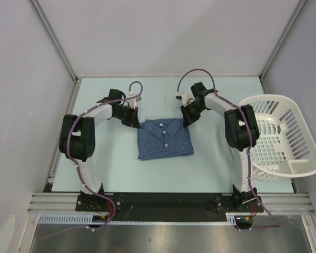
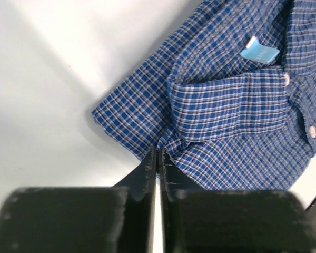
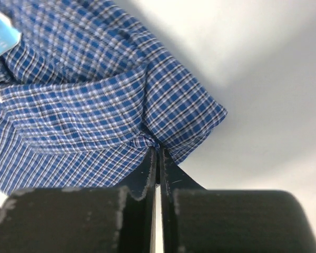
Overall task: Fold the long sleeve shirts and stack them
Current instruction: Fold the shirt, then neatly place the folded shirt to the corner
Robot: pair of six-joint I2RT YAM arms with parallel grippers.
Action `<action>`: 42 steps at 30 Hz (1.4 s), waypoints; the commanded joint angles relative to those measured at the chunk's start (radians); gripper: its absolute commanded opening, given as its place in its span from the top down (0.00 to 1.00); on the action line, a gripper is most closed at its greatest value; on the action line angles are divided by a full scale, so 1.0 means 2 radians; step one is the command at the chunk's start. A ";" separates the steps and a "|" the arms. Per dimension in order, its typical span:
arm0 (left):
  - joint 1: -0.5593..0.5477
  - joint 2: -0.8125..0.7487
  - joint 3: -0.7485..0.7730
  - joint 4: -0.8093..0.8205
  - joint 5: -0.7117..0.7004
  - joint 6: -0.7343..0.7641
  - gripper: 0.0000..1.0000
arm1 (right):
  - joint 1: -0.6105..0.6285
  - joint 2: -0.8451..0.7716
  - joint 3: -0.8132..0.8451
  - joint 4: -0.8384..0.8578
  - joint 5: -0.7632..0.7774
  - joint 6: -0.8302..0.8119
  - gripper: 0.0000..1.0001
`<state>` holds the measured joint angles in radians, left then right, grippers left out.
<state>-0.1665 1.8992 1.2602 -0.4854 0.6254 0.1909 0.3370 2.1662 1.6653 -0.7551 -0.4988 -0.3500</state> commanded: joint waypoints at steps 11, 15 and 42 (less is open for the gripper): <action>0.052 -0.214 -0.090 0.080 -0.027 -0.077 0.18 | 0.010 -0.136 0.008 0.019 -0.018 -0.011 0.37; 0.060 -0.305 -0.125 0.090 -0.068 -0.127 0.01 | 0.065 -0.206 -0.080 0.052 -0.006 -0.055 0.31; 0.144 -0.272 -0.319 0.122 0.021 -0.334 0.04 | 0.358 -0.092 -0.198 0.306 0.111 -0.103 0.53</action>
<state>0.1181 1.3293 0.6060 -0.2695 0.6609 -0.4488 1.0611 1.9526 1.2892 -0.2337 -0.3317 -0.5144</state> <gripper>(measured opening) 0.969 0.475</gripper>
